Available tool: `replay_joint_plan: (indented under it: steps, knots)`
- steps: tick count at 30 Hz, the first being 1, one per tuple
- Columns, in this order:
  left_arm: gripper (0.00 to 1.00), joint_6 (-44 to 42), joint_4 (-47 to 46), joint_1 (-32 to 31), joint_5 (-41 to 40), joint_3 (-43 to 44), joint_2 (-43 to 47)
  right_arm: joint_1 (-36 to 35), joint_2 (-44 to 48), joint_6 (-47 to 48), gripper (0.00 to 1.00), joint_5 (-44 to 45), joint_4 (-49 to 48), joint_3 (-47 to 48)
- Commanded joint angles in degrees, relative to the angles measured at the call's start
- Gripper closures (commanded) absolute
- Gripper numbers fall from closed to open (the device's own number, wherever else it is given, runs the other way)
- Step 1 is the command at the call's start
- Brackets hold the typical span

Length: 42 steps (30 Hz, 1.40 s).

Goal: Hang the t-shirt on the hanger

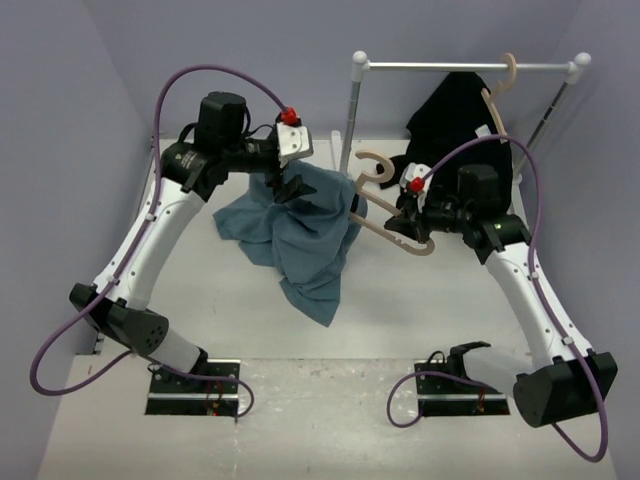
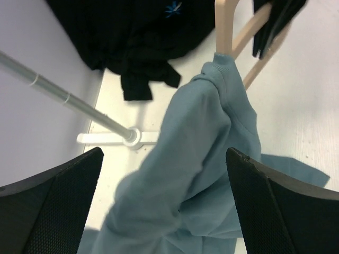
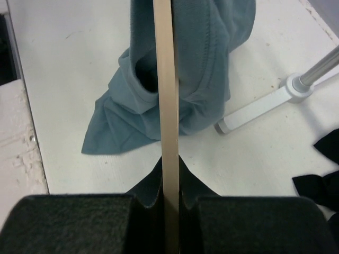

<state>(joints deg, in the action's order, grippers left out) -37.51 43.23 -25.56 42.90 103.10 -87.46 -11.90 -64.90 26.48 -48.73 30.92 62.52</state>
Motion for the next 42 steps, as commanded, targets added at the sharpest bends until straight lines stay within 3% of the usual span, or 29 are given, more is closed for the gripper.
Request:
replay_joint_plan:
  steps: [1,6,7,9,10,13,14,17,18,19,22,23,27,30,31,32,33,34,35,36,37,39,42]
  knots:
    - [0.0,-10.0,9.3,0.0,9.1,5.4,-1.0,0.7,-1.7,14.0,1.0,-4.5,11.5,8.2]
    - [0.1,-10.1,11.9,0.0,10.8,5.2,-2.0,1.1,-3.3,18.5,1.0,-3.8,16.6,12.2]
    - [0.23,-10.0,12.4,-0.1,10.5,5.6,-2.4,1.1,-2.9,19.2,1.0,-3.8,16.6,12.2]
    - [0.61,-9.8,13.5,-0.1,10.7,6.3,-3.0,1.2,-2.4,20.3,1.0,-3.9,16.6,12.2]
    - [0.68,-9.0,13.5,-0.1,11.0,6.3,-3.2,1.3,-2.2,21.1,1.0,-4.2,16.8,12.5]
    - [0.62,-7.4,13.8,-0.2,10.6,6.8,-4.3,1.3,-2.1,23.9,1.0,-6.7,18.7,13.2]
    - [0.49,-5.8,13.6,-0.5,9.6,7.0,-5.2,1.3,-1.9,25.9,1.0,-8.0,19.2,13.3]
    - [0.3,-4.4,14.1,-1.2,7.6,8.0,-6.7,1.3,-1.6,26.5,1.0,-8.9,18.9,14.0]
    - [0.28,-4.7,15.2,-1.4,7.6,8.4,-7.2,1.3,-1.7,26.3,1.0,-8.9,18.7,14.2]
    - [0.31,-4.9,15.3,-1.5,7.7,8.5,-7.4,1.3,-1.8,26.3,1.0,-9.0,18.8,14.3]
    - [0.95,-5.5,15.6,-1.9,7.8,8.8,-7.7,1.2,-3.0,25.7,1.0,-8.9,19.3,16.3]
    - [1.0,-5.2,15.1,-1.9,7.7,8.7,-7.5,1.2,-3.3,25.3,1.0,-9.3,19.1,16.6]
    - [1.0,0.9,6.9,-1.7,5.1,6.4,-4.8,1.3,-4.1,23.2,1.0,-13.7,15.1,15.0]
    - [1.0,7.8,-1.5,-1.6,-5.7,3.9,-2.0,1.3,-3.9,12.0,0.97,-17.2,1.3,10.8]
    - [1.0,11.1,-2.7,-1.6,-9.5,3.6,-0.9,1.4,-3.2,4.9,0.95,-17.5,-3.5,9.4]
    - [1.0,13.6,-3.0,-1.6,-12.1,3.2,0.3,1.4,-2.0,-1.6,0.78,-17.3,-7.8,8.0]
    - [1.0,15.1,-3.1,-1.6,-14.8,2.5,1.4,1.4,-0.7,-6.7,0.48,-16.6,-12.5,6.5]
    - [1.0,15.4,-3.2,-1.6,-16.6,2.4,1.7,1.4,-0.4,-7.7,0.1,-15.3,-16.9,4.9]
    - [1.0,17.3,-3.8,-1.6,-18.6,0.7,4.2,1.4,1.9,-16.7,0.02,-10.0,-22.5,3.1]
    - [1.0,19.6,-4.6,-1.5,-20.8,-1.3,7.4,1.4,4.9,-28.1,0.01,-3.7,-28.4,1.3]
    - [1.0,20.6,-5.2,-1.5,-22.0,-3.0,9.5,1.4,6.2,-33.6,0.01,3.1,-29.5,1.0]
    - [1.0,23.9,-8.6,-1.5,-23.5,-8.7,15.7,1.5,7.8,-45.5,0.01,20.5,-25.5,3.0]
    - [1.0,27.6,-12.2,-1.5,-23.3,-14.3,20.9,2.0,8.0,-51.4,0.01,16.8,-23.9,3.4]
